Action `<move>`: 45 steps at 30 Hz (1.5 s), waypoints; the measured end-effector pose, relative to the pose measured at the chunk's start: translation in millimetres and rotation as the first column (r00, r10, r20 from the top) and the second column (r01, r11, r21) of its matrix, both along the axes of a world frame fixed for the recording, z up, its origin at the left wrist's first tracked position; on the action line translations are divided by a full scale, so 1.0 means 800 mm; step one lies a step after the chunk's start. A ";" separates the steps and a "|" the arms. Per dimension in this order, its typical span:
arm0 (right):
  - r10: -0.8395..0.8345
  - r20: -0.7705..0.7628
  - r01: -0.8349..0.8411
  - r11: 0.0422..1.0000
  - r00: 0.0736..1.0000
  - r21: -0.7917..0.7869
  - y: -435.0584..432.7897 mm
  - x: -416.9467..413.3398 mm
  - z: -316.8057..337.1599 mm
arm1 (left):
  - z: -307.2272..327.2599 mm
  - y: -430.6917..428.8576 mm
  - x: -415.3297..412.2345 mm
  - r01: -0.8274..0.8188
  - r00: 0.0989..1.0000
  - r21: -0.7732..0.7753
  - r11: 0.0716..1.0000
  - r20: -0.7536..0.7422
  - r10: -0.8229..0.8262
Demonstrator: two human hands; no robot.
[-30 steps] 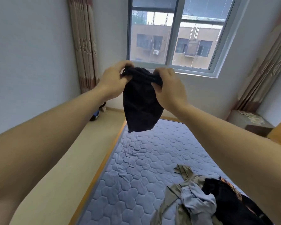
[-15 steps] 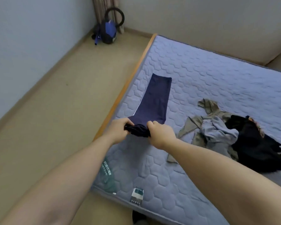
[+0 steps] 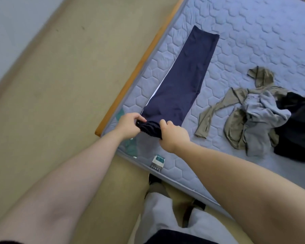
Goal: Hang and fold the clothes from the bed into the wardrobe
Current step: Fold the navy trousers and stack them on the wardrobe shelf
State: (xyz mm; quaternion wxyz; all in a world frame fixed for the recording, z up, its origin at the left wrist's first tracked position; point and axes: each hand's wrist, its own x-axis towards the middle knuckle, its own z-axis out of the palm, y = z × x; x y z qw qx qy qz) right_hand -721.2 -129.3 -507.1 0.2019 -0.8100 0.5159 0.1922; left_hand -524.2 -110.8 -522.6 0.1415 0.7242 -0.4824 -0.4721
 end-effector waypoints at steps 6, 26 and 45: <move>0.025 0.025 -0.026 0.999 0.999 0.041 0.030 0.026 -0.001 | 0.003 0.028 0.013 -0.303 0.933 0.152 0.941 -0.152 0.325; 0.175 0.025 -0.172 0.918 0.984 0.357 0.085 0.025 0.016 | 0.008 0.102 0.026 -0.133 0.990 0.310 0.941 0.077 0.115; -0.390 -0.033 0.358 0.803 0.920 0.476 0.043 -0.073 0.086 | 0.103 0.026 -0.020 0.101 0.963 0.192 0.976 0.226 -0.144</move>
